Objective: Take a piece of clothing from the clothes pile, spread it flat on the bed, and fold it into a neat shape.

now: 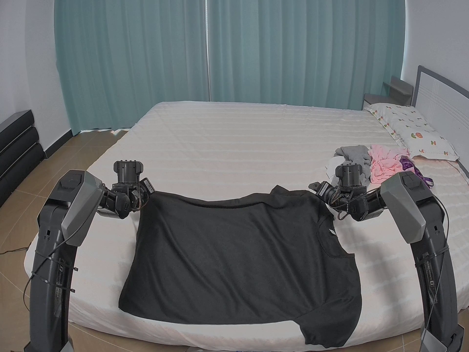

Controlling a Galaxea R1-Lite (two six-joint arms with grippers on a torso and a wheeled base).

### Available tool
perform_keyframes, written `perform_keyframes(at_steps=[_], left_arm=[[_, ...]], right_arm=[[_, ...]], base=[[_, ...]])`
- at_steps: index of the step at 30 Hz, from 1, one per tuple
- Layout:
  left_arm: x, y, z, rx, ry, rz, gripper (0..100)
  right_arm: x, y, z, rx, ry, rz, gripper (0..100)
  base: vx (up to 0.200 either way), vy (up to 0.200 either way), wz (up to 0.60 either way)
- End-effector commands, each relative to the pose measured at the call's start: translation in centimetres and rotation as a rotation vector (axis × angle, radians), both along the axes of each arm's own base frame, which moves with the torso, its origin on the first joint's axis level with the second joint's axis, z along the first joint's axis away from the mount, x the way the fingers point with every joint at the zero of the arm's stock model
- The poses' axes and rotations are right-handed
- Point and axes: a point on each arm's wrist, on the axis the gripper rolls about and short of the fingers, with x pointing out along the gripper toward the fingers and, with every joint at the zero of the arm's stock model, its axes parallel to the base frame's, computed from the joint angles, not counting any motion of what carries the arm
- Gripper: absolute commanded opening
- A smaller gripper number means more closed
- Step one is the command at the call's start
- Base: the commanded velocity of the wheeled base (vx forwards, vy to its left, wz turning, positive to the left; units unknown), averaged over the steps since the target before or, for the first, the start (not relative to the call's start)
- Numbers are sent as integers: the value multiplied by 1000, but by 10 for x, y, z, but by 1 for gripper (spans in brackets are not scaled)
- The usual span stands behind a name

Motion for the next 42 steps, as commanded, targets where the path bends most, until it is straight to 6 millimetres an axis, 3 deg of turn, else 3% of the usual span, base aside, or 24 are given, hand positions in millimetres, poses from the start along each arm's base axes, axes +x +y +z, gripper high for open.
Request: perform_keyframes(at_steps=[1, 8, 13, 16, 25, 31, 42], left_arm=[[0, 0, -2, -2, 2, 0, 0], [0, -3, -2, -1, 2, -5, 0], [3, -3, 2, -3, -21, -5, 0], [7, -3, 3, -2, -39, -5, 0], [16, -2, 9, -4, -86, -1, 0], [23, -1, 8, -5, -117, 2, 0], [25, -15, -9, -5, -98, -29, 0]], right_arm=[[0, 4, -14, -3, 24, 7, 0], [-4, 11, -18, -3, 71, 16, 0], [0, 7, -9, 21, 39, -7, 0], [8, -3, 13, 71, -21, -79, 0], [18, -33, 33, 74, -111, -174, 0], [19, -37, 30, 70, -151, -182, 0], [18, -24, -5, 33, -93, -146, 0]], base=[[0, 0, 0], [0, 0, 0], [0, 0, 0], [0, 0, 0], [0, 0, 0], [0, 0, 0], [0, 0, 0]])
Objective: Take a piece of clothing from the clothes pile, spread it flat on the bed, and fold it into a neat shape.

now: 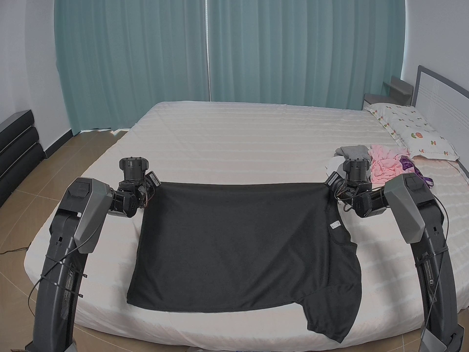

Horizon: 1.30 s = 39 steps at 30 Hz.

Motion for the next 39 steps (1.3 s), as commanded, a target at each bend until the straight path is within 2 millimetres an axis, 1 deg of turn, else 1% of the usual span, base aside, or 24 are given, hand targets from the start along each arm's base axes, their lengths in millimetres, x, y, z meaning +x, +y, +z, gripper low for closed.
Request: perform_keyframes(at_steps=[1, 8, 9, 10, 13, 15, 16, 17, 18, 19, 21, 22, 23, 24, 26, 29, 30, 31, 32, 33, 36, 37, 39], left_arm=[[0, -4, -8, 0, 12, -10, 0], [0, -5, -10, 2, 17, -12, 0], [0, -5, -12, 0, 20, -11, 0], [0, -5, -12, 1, 21, -11, 100], [0, -4, -13, 1, 21, -8, 100], [-1, -2, -13, 0, 25, -3, 100], [-1, 0, -13, 0, 25, 1, 100], [-1, 1, -13, 1, 27, 3, 100], [-2, 4, -9, -2, 25, 12, 100], [-3, 7, -5, -3, 25, 17, 100], [-8, 14, 9, -15, 21, 34, 100], [-13, 17, 15, -24, 29, 41, 100], [-20, 21, 25, -36, 35, 40, 100], [-30, 24, 36, -53, 49, 41, 100], [-49, 28, 47, -84, 82, 41, 100], [-90, 31, 63, -176, 136, 4, 100], [-94, 32, 65, -185, 138, 0, 100], [-121, 32, 73, -225, 159, -37, 100], [-128, 31, 75, -234, 163, -48, 100], [-154, 30, 80, -253, 183, -79, 100], [-196, 25, 86, -266, 212, -109, 100], [-209, 21, 85, -268, 234, -121, 100], [-232, 13, 85, -269, 266, -148, 100]], right_arm=[[-1, 6, -15, -3, 22, 12, 0], [-3, 9, -19, -5, 32, 16, 0], [-3, 10, -19, -7, 35, 19, 100], [-4, 10, -20, -7, 38, 20, 100], [-7, 10, -18, -8, 47, 20, 100], [-9, 7, -7, -2, 39, 15, 100], [-13, 4, 4, 4, 35, 8, 100], [-14, 4, 6, 6, 36, 9, 100], [-20, -2, 20, 15, 32, 8, 100], [-23, -7, 30, 19, 22, 4, 100], [-33, -11, 43, 26, 6, 11, 100], [-40, -12, 51, 32, -3, 19, 100], [-48, -14, 59, 41, -9, 31, 100], [-59, -16, 65, 49, -5, 51, 100], [-84, -16, 72, 65, 15, 96, 100], [-127, -12, 82, 93, 43, 172, 100], [-133, -11, 83, 97, 49, 184, 100], [-159, -6, 87, 112, 76, 231, 100], [-166, -5, 88, 115, 82, 243, 100], [-187, -3, 90, 123, 98, 271, 100], [-227, 3, 91, 130, 135, 316, 100], [-240, 5, 89, 127, 154, 331, 100], [-261, 7, 85, 119, 178, 348, 100]], base=[[0, 0, 0], [0, 0, 0], [0, 0, 0], [0, 0, 0], [0, 0, 0], [0, 0, 0], [0, 0, 0], [0, 0, 0], [0, 0, 0], [0, 0, 0], [0, 0, 0], [0, 0, 0], [0, 0, 0], [0, 0, 0], [0, 0, 0], [0, 0, 0], [0, 0, 0], [0, 0, 0], [0, 0, 0], [0, 0, 0], [0, 0, 0], [0, 0, 0], [0, 0, 0]])
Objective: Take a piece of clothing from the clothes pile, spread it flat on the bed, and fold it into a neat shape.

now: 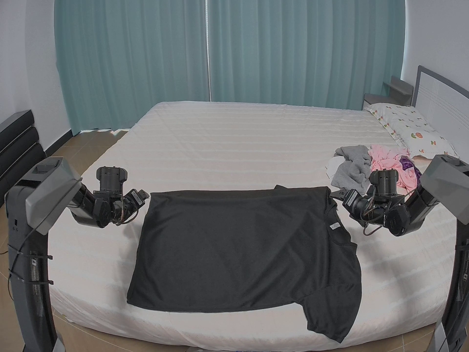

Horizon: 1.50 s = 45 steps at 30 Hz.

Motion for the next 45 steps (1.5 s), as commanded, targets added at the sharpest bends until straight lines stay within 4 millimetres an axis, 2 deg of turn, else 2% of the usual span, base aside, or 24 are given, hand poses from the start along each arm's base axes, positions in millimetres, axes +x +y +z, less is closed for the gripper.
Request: perform_keyframes(at_steps=[1, 2, 4, 6, 7, 9, 16, 25, 35, 45], left_arm=[[-135, -11, 62, -119, 27, -106, 100], [-153, -15, 59, -117, 60, -120, 100], [-173, -19, 56, -117, 97, -137, 100], [-177, -19, 55, -117, 105, -140, 100], [-188, -22, 51, -116, 133, -148, 100], [-195, -23, 49, -124, 149, -155, 100], [-202, -27, 42, -163, 190, -174, 100], [-203, -27, 39, -167, 205, -174, 100], [-204, -28, 36, -181, 219, -170, 100], [-201, -31, 38, -231, 172, -154, 100]], right_arm=[[-130, 12, 39, 44, 18, 172, 100], [-144, 15, 35, 39, 25, 186, 100], [-160, 16, 32, 46, 17, 198, 100], [-164, 15, 30, 44, 24, 200, 100], [-176, 16, 24, 41, 46, 215, 100], [-181, 17, 22, 43, 51, 222, 100], [-197, 14, 12, 43, 122, 228, 100], [-205, 13, 10, 56, 148, 238, 100], [-206, 15, 8, 58, 159, 250, 100], [-205, 16, 8, 63, 161, 248, 100]], base=[[0, 0, 0], [0, 0, 0], [0, 0, 0], [0, 0, 0], [0, 0, 0], [0, 0, 0], [0, 0, 0], [0, 0, 0], [-160, 0, 0], [0, 0, 0]])
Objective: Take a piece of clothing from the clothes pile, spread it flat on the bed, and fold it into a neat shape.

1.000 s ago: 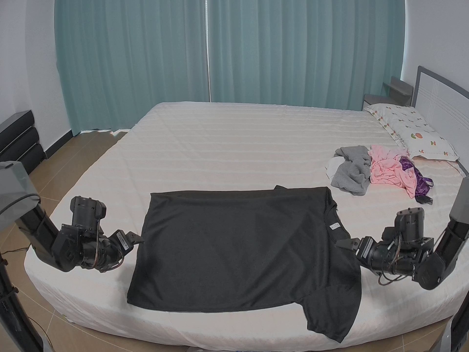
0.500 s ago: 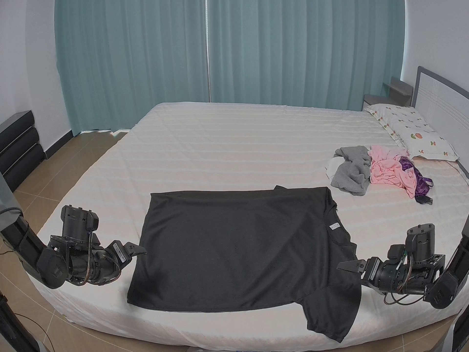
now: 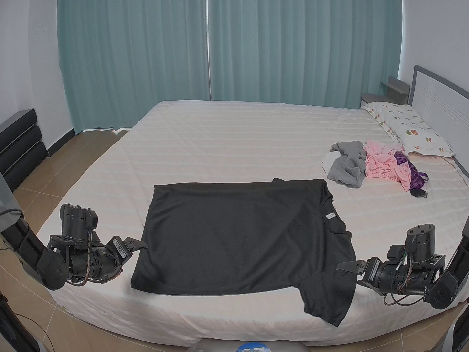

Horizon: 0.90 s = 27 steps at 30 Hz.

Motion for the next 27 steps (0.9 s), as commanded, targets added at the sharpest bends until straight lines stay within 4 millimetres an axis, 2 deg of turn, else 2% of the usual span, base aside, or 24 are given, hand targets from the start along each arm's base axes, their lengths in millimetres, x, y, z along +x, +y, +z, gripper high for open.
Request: perform_keyframes(at_steps=[1, 3, 12, 27], left_arm=[[1, -3, -2, -6, 6, -5, 100], [0, -5, -2, -5, 7, -13, 100], [0, -7, -3, -7, 9, -20, 100], [0, -6, -12, -67, 60, -65, 100]], right_arm=[[0, 1, -1, 0, 5, 2, 100], [0, 1, -1, 2, 6, 2, 100], [0, 1, -1, 3, 9, 0, 100], [1, 1, -5, 8, 28, 8, 100]], base=[[0, 0, 0], [0, 0, 0], [0, -200, 0], [0, 0, 0]])
